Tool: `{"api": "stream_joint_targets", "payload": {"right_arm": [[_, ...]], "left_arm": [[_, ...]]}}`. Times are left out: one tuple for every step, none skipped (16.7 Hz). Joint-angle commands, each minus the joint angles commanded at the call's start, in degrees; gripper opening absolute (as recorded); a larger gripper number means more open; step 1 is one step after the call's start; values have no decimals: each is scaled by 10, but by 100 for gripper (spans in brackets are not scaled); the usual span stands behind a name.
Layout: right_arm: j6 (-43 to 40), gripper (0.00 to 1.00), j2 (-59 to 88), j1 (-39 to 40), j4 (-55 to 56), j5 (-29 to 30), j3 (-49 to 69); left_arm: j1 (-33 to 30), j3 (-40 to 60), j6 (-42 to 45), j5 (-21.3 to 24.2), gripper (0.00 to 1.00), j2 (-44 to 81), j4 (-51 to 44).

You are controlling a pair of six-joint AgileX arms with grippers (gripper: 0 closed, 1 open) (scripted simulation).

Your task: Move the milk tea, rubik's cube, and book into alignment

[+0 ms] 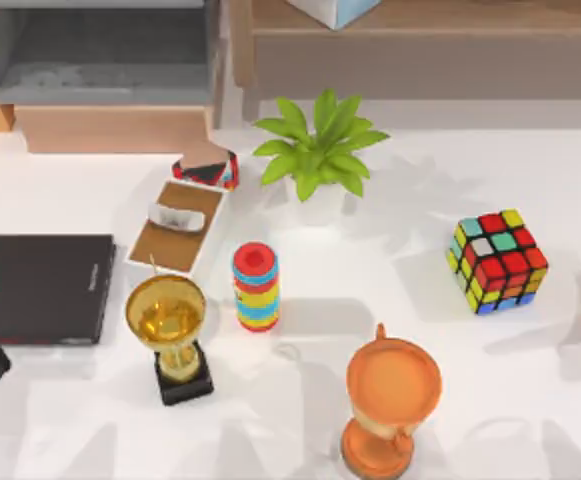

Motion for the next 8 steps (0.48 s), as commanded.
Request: {"api": "stream_joint_targets", "payload": {"right_arm": [[0,100,0,0,0,0,0],[0,100,0,0,0,0,0],[0,100,7,-1,4,-1,5],[0,100,19,-3,12,-3,14],[0,100,37,-7,24,-6,28],[0,100,62,-11,40,-10,46],[0,100,92,-17,58,-15,67],[0,100,128,-23,78,-20,91]], "left_arm": [[0,0,0,0,100,0,0],[0,0,0,0,100,0,0],[0,0,0,0,100,0,0],[0,0,0,0,100,0,0],[0,0,0,0,100,0,0],[0,0,0,0,100,0,0],[0,0,0,0,100,0,0],[0,0,0,0,100,0,0]]}}
